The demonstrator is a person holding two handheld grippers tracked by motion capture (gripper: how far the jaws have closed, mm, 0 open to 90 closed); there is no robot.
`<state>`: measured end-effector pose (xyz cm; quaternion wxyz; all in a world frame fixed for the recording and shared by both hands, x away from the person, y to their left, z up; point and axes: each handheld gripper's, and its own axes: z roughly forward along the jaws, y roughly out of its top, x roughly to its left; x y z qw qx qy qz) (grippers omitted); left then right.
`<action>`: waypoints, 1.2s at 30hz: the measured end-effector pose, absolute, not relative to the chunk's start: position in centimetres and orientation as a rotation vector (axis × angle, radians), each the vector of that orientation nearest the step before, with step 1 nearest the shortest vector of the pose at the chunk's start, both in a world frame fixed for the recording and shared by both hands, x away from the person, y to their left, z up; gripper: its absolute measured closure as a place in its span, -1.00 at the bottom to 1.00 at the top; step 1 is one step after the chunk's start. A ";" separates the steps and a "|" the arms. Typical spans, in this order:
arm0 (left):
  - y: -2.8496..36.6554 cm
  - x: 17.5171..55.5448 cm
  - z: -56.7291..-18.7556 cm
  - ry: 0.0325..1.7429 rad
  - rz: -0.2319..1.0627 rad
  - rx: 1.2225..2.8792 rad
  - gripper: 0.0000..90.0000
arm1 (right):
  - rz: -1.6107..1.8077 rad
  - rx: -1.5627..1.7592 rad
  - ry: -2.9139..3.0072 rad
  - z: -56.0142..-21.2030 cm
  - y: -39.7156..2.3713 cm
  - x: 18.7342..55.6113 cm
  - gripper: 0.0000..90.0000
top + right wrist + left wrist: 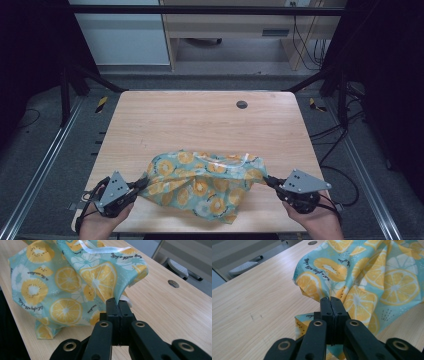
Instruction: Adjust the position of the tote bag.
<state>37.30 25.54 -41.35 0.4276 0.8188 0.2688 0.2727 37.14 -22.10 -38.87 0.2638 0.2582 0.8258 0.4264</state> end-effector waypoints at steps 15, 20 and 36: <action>24.9 37.0 -43.3 0.646 0.624 2.141 1.00 | 1.189 0.644 2.277 -39.9 -22.5 36.1 1.00; 24.3 37.2 -44.3 0.646 0.617 2.191 1.00 | 1.197 0.604 2.301 -40.6 -22.6 35.9 1.00; 22.6 39.0 -46.8 0.575 0.647 2.384 1.00 | 1.189 0.482 2.476 -43.2 -21.5 36.2 1.00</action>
